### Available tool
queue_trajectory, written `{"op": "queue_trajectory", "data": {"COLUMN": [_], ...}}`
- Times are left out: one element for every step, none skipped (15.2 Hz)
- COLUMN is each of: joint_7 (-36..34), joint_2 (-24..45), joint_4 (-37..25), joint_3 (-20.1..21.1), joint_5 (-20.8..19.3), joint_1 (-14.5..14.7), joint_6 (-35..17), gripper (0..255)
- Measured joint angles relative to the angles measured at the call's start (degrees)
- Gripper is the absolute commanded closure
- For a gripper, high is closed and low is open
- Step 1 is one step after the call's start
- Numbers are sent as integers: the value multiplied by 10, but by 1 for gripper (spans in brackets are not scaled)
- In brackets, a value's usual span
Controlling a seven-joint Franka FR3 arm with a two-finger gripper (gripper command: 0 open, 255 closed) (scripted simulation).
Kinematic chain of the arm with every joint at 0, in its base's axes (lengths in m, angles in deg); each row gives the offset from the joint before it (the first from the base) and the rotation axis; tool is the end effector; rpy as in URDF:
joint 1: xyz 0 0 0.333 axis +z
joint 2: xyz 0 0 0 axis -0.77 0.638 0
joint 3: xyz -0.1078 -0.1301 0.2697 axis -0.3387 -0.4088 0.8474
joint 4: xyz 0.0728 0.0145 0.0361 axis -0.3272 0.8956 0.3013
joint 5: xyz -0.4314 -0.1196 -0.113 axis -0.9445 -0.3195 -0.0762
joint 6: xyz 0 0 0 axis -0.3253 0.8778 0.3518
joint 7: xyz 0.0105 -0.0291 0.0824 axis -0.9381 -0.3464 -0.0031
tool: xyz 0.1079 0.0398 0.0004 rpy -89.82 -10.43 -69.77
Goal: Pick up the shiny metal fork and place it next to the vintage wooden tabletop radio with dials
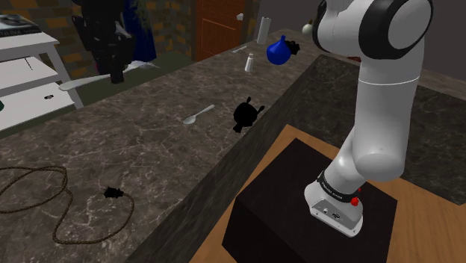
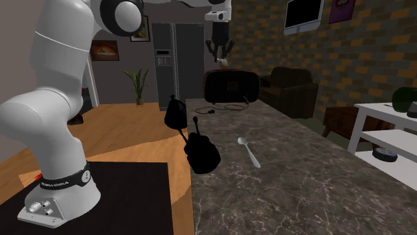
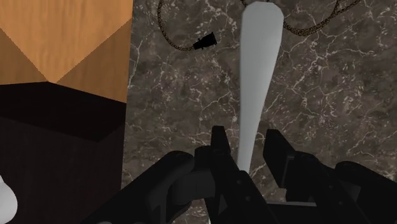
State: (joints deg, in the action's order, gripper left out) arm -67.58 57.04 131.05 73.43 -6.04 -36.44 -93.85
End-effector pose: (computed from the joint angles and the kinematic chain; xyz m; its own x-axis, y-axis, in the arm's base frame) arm 0.5412 0.4955 0.6161 0.2098 -0.9670 -0.1448 -0.9776 -0.2104 -0.0110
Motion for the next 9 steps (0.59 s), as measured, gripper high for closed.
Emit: {"op": "queue_trajectory", "data": {"joint_7": [0,1,2,3,4,6,7,6,8], "joint_2": [-2,-2,-8,-12,-14,-20,-23,-24,-28], "joint_4": [12,18,35,49,59,76,89,98,111], "joint_3": [0,0,1,1,1,2,2,2,2], "joint_5": [1,2,5,7,9,12,14,15,17], "joint_1": [-3,-4,-9,-13,-16,-21,-25,-25,-29], "joint_6": [-10,-16,-27,-37,-46,-57,-67,-75,-84], "gripper": [255,255,255,255,255,255,255,255,255]}}
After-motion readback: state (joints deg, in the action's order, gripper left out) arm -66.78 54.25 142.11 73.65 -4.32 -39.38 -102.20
